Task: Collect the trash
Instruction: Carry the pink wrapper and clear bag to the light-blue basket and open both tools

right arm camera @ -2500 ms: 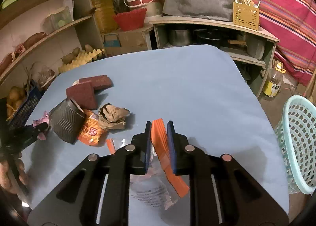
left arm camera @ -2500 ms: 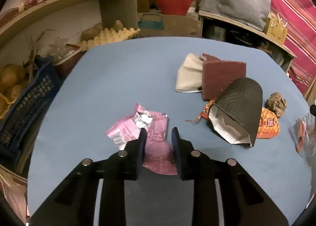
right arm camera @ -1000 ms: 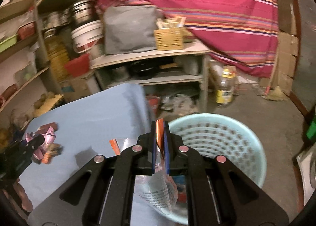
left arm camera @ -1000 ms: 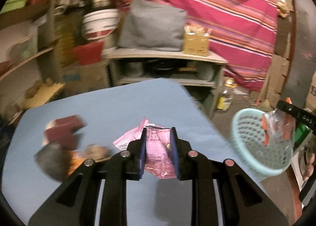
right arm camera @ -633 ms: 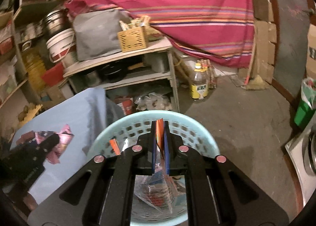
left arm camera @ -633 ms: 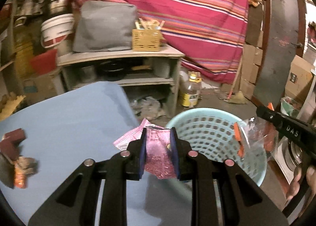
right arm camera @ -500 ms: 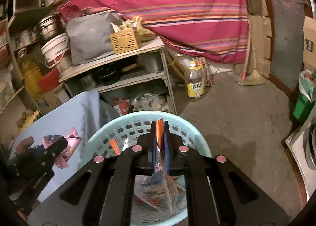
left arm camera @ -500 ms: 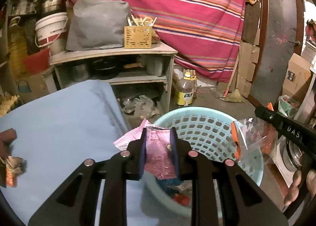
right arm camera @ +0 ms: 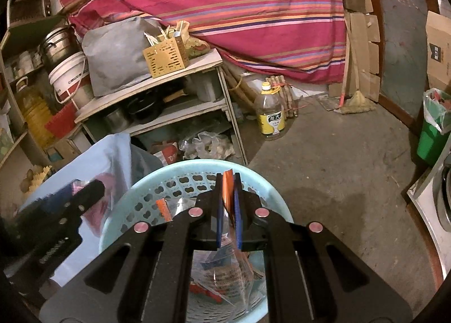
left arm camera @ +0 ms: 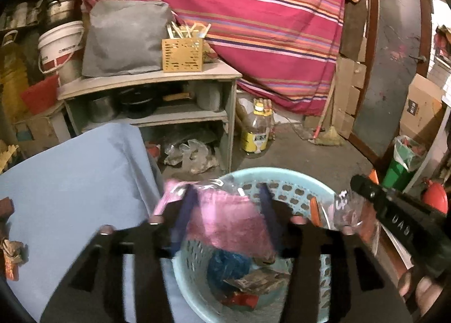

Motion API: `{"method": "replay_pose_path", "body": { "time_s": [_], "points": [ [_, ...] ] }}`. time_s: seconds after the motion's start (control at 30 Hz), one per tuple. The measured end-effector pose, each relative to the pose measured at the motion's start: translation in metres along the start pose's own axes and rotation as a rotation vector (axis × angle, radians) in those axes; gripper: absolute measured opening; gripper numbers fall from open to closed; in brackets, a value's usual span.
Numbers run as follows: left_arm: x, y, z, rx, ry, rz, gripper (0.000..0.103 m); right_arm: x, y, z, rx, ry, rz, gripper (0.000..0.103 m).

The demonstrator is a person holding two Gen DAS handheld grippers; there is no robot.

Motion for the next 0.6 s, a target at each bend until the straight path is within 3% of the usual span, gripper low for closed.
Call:
{"method": "replay_pose_path", "body": {
  "time_s": [0.1, 0.17, 0.33, 0.53, 0.6],
  "points": [
    [0.0, 0.002, 0.001, 0.002, 0.001, 0.015, 0.059, 0.003, 0.001, 0.0, -0.002, 0.004, 0.007, 0.008],
    [0.0, 0.004, 0.003, 0.0, 0.007, 0.024, 0.069, 0.004, 0.001, 0.001, 0.001, 0.003, 0.009, 0.008],
    [-0.009, 0.003, 0.016, -0.034, 0.007, 0.014, 0.072, 0.007, 0.002, 0.003, -0.003, -0.003, 0.013, 0.008],
    [-0.019, 0.002, 0.038, -0.04, -0.053, -0.014, 0.078, 0.015, 0.004, 0.012, -0.023, -0.01, 0.028, 0.008],
    [-0.022, 0.004, 0.047, -0.044, -0.068, -0.012, 0.079, 0.017, 0.003, 0.016, -0.026, -0.014, 0.032, 0.013]
  ]
}}
Point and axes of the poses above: each gripper's, at about its wrist camera, not at the fingertips, and x roughly the way its jaws point, z to its left, y to its underside, the point moved 5 cm from there along x, roughly the way its jaws point, and after that the axes turned 11 degrees about -y, right-handed, at the moved point
